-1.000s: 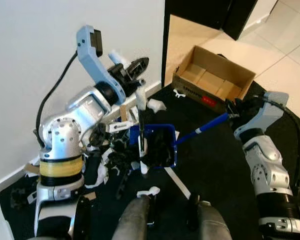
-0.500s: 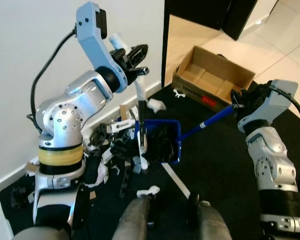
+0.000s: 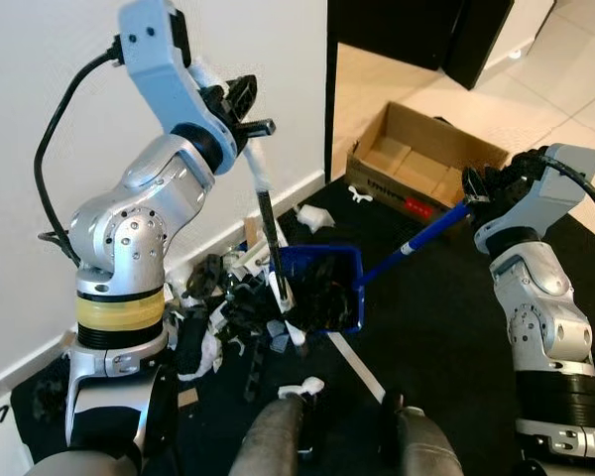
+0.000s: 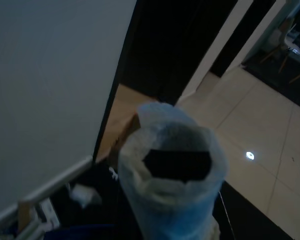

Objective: Sweep floor

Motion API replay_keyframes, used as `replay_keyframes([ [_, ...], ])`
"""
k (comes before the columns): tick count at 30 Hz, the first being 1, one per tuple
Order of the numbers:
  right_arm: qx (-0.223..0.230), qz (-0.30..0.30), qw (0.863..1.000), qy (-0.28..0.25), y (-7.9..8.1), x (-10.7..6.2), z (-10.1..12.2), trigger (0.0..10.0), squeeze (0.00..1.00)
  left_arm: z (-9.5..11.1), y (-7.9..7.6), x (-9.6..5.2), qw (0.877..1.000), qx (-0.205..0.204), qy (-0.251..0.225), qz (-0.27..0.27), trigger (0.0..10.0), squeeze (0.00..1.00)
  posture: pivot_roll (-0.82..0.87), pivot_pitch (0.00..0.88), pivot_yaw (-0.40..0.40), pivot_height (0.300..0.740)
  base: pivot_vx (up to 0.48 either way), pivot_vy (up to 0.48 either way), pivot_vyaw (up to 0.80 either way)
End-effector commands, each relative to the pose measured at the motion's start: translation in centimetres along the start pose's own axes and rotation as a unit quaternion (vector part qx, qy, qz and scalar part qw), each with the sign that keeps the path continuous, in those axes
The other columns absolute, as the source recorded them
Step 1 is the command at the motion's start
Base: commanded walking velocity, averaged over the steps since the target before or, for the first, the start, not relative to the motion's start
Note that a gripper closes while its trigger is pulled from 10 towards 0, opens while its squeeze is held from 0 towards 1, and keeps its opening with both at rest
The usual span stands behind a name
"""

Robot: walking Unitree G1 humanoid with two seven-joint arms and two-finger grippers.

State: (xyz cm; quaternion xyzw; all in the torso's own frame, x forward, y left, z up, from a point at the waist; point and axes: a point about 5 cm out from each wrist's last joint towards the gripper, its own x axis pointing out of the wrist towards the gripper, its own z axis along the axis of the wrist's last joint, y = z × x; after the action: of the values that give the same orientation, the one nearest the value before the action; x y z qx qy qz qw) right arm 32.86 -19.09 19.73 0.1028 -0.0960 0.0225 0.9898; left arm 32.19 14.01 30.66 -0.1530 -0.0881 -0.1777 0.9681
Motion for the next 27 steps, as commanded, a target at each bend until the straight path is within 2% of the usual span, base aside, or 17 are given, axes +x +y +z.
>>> replay_keyframes([
  [1,0.028,0.010,0.998,-0.047,0.5,0.0,2.0,10.0,0.00,-0.4,-0.3,-0.3,1.000,0.016,0.000,-0.005,10.0,0.00,0.11,0.092,0.084,0.740,0.000,0.000,0.00],
  [2,0.030,0.010,0.998,-0.046,0.5,0.0,1.9,10.0,0.00,-1.0,-0.5,-0.5,1.000,0.007,0.010,-0.022,10.0,0.00,0.11,0.089,0.083,0.740,0.000,0.000,0.00],
  [5,0.031,0.010,0.998,-0.045,0.5,0.0,1.9,10.0,0.00,-1.2,-0.7,-0.6,0.999,0.010,0.012,-0.035,10.0,0.00,0.11,0.085,0.082,0.740,0.000,0.000,0.00],
  [7,0.033,0.010,0.998,-0.046,0.5,0.1,1.9,10.0,0.00,-1.4,-0.7,-0.7,0.999,-0.003,0.007,-0.039,10.0,0.00,0.11,0.076,0.080,0.740,0.000,0.000,0.00],
  [16,0.041,0.030,0.996,-0.071,1.3,1.2,2.9,10.0,0.00,-0.6,-1.5,-0.3,0.995,0.047,-0.055,-0.073,10.0,0.00,0.11,0.053,0.060,0.740,0.000,0.000,0.00],
  [24,0.051,0.044,0.994,-0.089,1.9,1.5,3.5,10.0,0.00,-0.3,-1.9,0.0,0.992,0.066,-0.070,-0.087,10.0,0.00,0.11,0.046,0.057,0.740,0.000,0.000,0.00],
  [27,0.065,0.054,0.991,-0.102,2.5,1.7,3.8,10.0,0.00,0.1,-2.8,0.1,0.987,0.074,-0.084,-0.116,10.0,0.00,0.11,0.037,0.064,0.740,0.000,0.000,0.00],
])
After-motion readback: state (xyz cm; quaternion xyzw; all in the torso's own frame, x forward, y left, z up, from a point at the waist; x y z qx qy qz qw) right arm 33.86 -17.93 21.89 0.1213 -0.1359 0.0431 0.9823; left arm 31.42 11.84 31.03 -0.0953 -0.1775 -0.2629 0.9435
